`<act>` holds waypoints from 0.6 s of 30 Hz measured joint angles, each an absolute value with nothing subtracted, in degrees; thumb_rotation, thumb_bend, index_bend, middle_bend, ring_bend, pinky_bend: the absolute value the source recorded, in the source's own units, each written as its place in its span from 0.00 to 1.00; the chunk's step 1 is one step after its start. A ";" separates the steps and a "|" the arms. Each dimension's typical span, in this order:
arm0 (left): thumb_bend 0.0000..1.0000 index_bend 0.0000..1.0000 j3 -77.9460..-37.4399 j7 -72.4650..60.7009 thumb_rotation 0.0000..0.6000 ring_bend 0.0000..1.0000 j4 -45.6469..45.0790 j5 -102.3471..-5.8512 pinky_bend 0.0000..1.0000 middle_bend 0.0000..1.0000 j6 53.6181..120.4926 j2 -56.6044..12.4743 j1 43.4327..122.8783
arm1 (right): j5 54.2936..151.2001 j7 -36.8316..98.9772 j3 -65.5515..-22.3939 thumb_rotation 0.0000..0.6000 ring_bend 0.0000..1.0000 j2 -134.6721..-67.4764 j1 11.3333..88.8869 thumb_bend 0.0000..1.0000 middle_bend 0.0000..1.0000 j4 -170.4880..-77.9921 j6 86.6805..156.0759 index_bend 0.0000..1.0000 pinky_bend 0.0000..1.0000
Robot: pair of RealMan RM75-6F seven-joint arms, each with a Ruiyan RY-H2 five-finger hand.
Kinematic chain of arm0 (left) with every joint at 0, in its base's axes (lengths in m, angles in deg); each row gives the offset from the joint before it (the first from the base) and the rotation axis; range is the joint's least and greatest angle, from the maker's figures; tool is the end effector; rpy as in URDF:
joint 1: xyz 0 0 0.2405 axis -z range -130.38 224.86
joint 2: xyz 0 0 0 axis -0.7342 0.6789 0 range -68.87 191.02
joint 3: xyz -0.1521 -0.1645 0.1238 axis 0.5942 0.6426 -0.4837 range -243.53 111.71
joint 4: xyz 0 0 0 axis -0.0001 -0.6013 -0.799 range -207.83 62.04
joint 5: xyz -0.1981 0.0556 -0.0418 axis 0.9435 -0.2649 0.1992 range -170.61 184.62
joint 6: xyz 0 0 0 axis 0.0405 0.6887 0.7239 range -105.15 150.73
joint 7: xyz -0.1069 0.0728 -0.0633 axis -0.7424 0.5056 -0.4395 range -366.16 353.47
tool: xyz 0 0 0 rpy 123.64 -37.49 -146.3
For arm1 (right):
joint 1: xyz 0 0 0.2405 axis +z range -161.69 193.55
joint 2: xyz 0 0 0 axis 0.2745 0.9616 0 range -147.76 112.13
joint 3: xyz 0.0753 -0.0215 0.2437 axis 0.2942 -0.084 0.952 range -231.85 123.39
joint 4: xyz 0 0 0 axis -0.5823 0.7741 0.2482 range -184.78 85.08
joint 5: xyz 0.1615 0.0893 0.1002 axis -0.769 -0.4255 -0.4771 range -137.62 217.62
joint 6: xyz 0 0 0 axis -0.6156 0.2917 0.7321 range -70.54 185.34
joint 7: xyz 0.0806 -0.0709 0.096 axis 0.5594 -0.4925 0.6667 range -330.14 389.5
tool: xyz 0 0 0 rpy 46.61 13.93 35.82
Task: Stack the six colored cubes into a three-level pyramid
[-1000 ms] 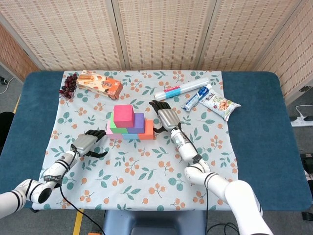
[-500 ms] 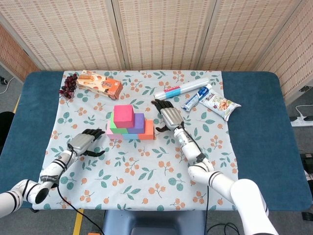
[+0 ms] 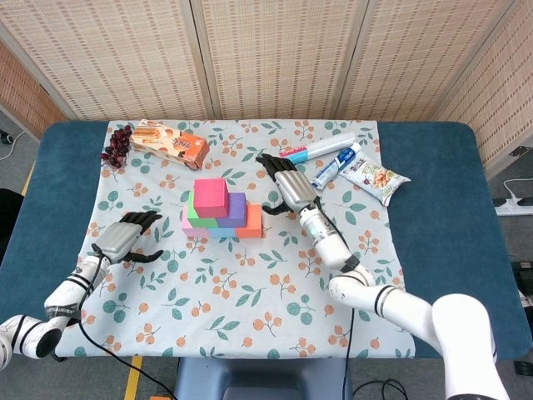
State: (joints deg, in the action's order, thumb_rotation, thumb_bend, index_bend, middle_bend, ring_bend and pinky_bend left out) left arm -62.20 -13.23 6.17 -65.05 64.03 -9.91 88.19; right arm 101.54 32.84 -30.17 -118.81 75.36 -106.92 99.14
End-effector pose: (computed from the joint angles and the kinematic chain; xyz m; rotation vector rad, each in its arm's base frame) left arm -0.2483 0.3610 0.0689 -1.8673 -1.1361 -0.6880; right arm -0.0639 -0.4533 -0.0313 1.7163 -1.1784 1.2168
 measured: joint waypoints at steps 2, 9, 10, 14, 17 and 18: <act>0.29 0.04 -62.11 -13.06 0.53 0.00 7.37 -65.15 0.00 0.00 65.44 -8.78 87.51 | 101.07 31.16 -30.28 1.00 0.00 -116.55 74.63 0.00 0.00 -110.15 99.67 0.00 0.00; 0.29 0.06 -61.58 -11.87 1.00 0.00 10.72 -64.93 0.00 0.00 75.47 -4.94 82.59 | 100.82 26.22 -32.12 1.00 0.00 -104.33 67.92 0.00 0.00 -126.04 105.40 0.00 0.00; 0.29 0.06 -61.51 -11.68 1.00 0.00 11.14 -64.79 0.00 0.00 77.31 -4.47 81.57 | 101.02 25.60 -32.74 1.00 0.00 -101.43 65.91 0.00 0.00 -129.52 107.07 0.00 0.00; 0.29 0.07 -61.41 -11.50 1.00 0.00 12.80 -63.96 0.00 0.01 86.09 -2.44 75.54 | 103.14 24.50 -35.67 1.00 0.00 -91.18 57.46 0.00 0.00 -140.33 114.41 0.00 0.00; 0.29 0.09 -61.71 -12.44 1.00 0.00 13.44 -63.65 0.00 0.02 91.47 -1.42 70.72 | 106.80 25.19 -38.58 1.00 0.00 -84.94 50.44 0.00 0.00 -145.17 121.54 0.00 0.00; 0.29 0.09 -61.86 -12.92 1.00 0.00 13.52 -63.67 0.00 0.03 92.90 -1.27 69.37 | 108.11 25.76 -39.45 1.00 0.00 -83.71 48.42 0.00 0.00 -146.05 123.77 0.00 0.00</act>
